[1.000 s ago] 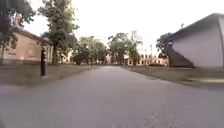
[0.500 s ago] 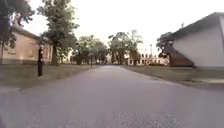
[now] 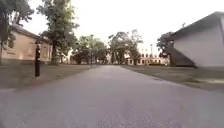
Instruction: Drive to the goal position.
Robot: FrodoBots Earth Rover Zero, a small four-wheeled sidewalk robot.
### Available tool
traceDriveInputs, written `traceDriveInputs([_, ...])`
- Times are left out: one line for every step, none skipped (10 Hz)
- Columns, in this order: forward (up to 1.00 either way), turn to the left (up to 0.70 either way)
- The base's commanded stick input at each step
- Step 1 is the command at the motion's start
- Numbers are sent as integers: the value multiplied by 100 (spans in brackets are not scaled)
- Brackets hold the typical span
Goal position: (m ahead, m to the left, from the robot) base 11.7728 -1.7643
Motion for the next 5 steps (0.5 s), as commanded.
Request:
traceDriveInputs([45, 0])
traceDriveInputs([45, 0])
traceDriveInputs([45, 0])
traceDriveInputs([45, 0])
traceDriveInputs([45, 0])
